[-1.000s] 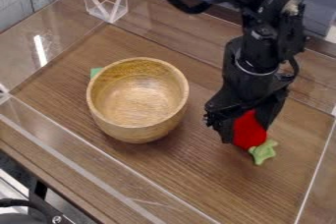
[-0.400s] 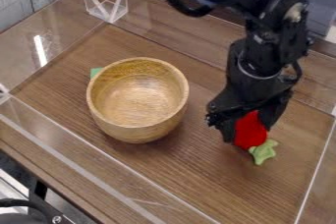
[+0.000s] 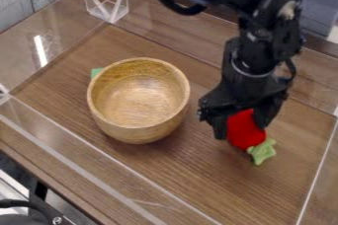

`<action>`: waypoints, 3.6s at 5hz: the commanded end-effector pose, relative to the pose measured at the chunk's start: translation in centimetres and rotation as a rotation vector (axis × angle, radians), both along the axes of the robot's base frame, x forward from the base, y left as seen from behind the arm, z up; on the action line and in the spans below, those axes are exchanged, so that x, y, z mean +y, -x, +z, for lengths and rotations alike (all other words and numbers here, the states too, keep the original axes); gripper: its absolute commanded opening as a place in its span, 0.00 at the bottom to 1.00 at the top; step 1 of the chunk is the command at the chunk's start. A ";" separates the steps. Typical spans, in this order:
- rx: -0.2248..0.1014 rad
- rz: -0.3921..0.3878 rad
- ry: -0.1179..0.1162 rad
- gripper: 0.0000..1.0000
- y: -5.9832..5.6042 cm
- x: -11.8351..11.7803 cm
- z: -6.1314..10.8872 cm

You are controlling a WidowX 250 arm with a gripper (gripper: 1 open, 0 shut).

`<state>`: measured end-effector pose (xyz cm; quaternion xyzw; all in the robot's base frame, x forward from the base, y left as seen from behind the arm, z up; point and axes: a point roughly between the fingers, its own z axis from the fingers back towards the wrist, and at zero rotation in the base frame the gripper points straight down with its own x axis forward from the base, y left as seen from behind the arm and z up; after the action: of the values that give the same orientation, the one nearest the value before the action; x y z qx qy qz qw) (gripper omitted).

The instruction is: Move the red object to the left side of the table

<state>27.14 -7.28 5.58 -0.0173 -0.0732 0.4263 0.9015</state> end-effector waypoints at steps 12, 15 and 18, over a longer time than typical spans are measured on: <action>0.125 0.092 0.198 0.00 -0.9 0.3 -3.0; 0.097 0.158 0.165 0.00 0.7 -0.5 -3.2; 0.094 0.082 0.138 0.00 -0.6 -0.2 -1.2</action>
<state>27.02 -7.40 3.05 -0.0406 0.0156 0.4666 0.8834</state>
